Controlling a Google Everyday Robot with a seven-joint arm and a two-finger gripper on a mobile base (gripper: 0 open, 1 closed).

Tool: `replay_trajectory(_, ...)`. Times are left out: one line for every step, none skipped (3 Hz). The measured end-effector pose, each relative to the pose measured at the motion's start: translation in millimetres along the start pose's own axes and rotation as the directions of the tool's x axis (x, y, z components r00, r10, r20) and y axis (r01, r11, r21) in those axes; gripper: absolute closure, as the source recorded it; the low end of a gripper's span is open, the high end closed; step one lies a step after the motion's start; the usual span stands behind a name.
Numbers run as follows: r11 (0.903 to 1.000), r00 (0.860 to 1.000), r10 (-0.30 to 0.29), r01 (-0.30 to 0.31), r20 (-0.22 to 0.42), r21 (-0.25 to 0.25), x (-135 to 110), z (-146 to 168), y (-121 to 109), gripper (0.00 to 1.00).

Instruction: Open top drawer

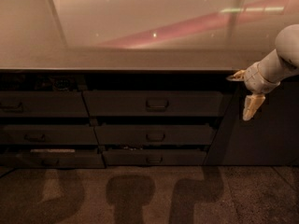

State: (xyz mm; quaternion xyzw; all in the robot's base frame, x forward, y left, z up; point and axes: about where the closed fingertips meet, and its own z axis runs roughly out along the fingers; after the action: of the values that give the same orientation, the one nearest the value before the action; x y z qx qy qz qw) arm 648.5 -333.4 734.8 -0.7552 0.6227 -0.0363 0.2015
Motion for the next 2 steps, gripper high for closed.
replay_trajectory(0.9989, 0.998, -0.044, 0.043, -0.038, -0.016, -15.8, 19.2, 49.4, 0.0)
replay_trajectory(0.9989, 0.998, -0.043, 0.043, -0.038, -0.016, -15.8, 19.2, 49.3, 0.0)
